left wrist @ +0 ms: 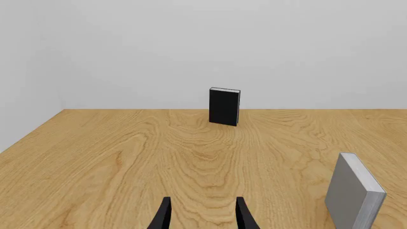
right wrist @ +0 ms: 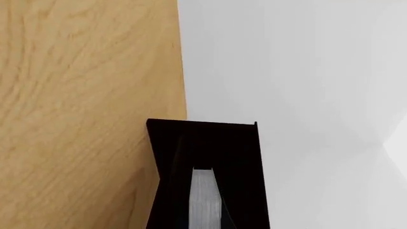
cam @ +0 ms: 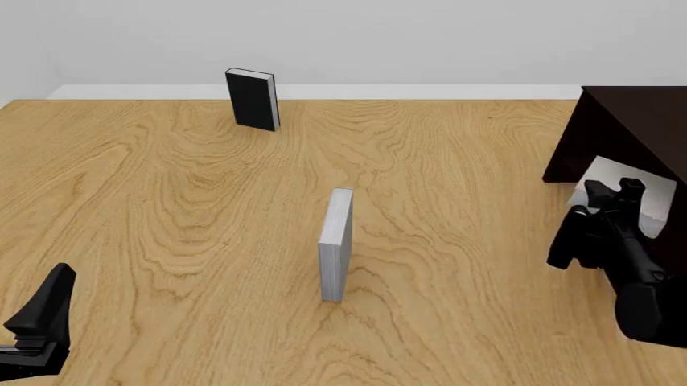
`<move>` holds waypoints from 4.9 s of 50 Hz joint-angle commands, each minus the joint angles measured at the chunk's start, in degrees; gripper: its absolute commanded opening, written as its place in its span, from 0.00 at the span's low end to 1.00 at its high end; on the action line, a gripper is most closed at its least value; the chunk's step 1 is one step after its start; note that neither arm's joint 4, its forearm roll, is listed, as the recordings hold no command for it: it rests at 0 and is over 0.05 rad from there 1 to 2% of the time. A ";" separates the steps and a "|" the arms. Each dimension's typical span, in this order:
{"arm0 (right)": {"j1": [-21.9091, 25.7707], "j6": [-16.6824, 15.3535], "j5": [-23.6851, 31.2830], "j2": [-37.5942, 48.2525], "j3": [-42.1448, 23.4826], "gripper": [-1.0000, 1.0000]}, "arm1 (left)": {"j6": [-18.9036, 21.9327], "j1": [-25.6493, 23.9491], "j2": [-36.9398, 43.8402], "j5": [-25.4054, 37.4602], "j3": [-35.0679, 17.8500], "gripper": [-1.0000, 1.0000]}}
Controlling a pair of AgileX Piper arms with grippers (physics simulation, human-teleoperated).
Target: Pick up the book on the right and place it on the cabinet shelf.
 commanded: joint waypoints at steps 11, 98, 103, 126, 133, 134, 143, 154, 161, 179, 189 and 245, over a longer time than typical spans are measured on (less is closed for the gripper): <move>-1.94 2.84 1.73 0.03 -3.34 0.00 | 0.00 0.00 0.00 0.00 0.00 1.00; -4.46 10.38 14.38 5.05 -14.12 0.00 | 0.00 0.00 0.00 0.00 0.00 1.00; -4.22 10.25 14.56 5.26 -14.00 0.00 | 0.00 0.00 0.00 0.00 0.00 1.00; -3.47 12.36 17.74 4.30 -13.92 1.00 | 0.00 0.00 0.00 0.00 0.00 1.00; -3.03 12.68 17.16 5.03 -13.65 1.00 | 0.00 0.00 0.00 0.00 0.00 1.00; -2.99 12.38 16.90 5.34 -13.53 1.00 | 0.00 0.00 0.00 0.00 0.00 1.00; -2.57 12.26 16.99 5.57 -13.50 1.00 | 0.00 0.00 0.00 0.00 0.00 1.00; -1.55 14.31 17.07 5.58 -13.12 1.00 | 0.00 0.00 0.00 0.00 0.00 1.00; -1.17 14.72 15.21 7.21 -12.08 1.00 | 0.00 0.00 0.00 0.00 0.00 1.00; 0.32 14.10 15.39 6.44 -12.83 1.00 | 0.00 0.00 0.00 0.00 0.00 1.00; 0.80 13.64 17.49 4.52 -14.23 1.00 | 0.00 0.00 0.00 0.00 0.00 1.00; -1.41 14.50 23.98 3.86 -18.81 1.00 | 0.00 0.00 0.00 0.00 0.00 1.00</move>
